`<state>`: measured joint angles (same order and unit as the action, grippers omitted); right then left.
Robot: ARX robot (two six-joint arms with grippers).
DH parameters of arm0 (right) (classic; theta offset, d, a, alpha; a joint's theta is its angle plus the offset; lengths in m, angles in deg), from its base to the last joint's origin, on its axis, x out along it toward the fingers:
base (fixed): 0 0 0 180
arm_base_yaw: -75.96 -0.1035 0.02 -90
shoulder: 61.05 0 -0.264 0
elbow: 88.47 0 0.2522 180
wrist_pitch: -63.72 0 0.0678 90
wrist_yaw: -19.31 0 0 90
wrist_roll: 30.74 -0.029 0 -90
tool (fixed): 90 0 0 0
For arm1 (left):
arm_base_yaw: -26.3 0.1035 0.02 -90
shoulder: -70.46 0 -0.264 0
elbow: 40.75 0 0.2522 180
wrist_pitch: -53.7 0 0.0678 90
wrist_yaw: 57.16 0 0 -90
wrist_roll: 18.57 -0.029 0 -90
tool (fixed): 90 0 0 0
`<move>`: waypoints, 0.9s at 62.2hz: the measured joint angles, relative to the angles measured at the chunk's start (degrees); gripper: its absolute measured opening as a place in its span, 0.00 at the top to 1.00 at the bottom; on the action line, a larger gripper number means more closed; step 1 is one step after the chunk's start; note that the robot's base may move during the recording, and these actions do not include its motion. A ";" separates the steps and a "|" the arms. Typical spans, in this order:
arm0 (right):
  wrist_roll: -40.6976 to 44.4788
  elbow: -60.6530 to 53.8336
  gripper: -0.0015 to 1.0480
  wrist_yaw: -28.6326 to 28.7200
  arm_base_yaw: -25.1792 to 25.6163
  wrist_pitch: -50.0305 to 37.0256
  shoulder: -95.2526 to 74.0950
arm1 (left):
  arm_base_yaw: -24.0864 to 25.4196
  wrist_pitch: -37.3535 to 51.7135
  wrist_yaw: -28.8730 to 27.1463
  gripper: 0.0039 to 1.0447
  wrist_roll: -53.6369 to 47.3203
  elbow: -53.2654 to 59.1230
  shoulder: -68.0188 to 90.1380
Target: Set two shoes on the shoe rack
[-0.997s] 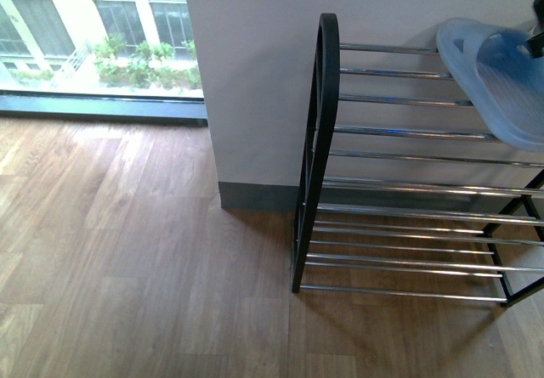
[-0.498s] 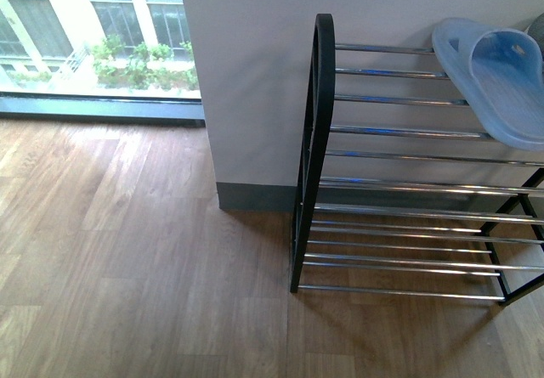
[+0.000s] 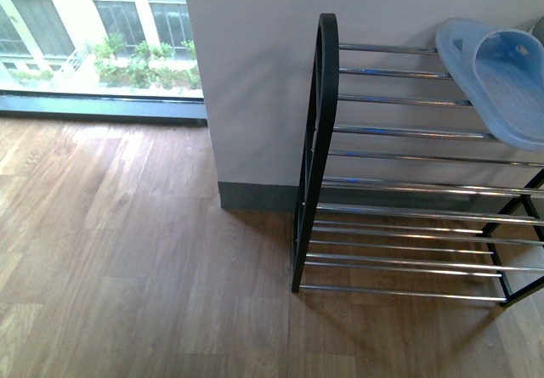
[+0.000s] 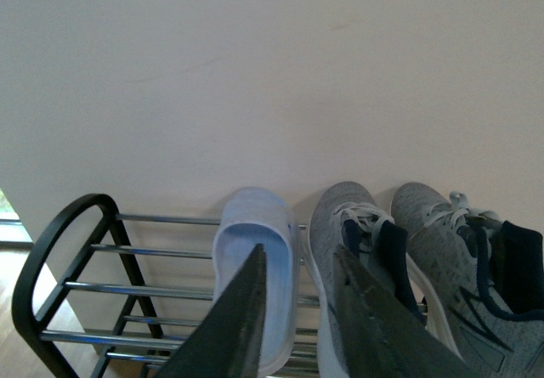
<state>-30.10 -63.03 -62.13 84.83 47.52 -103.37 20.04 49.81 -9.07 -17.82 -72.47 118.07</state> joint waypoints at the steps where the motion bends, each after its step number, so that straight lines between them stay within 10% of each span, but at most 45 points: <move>1: 0.00 -0.24 0.99 -0.13 -0.15 0.00 0.26 | 0.00 0.00 0.00 0.99 0.00 -0.02 0.00; 56: -0.04 -10.60 0.99 -8.57 -8.66 10.38 22.67 | 0.00 0.00 0.02 0.99 0.00 0.00 0.00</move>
<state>-30.14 -73.63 -70.70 76.17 57.91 -80.71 20.04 49.81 -9.05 -17.82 -72.47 118.07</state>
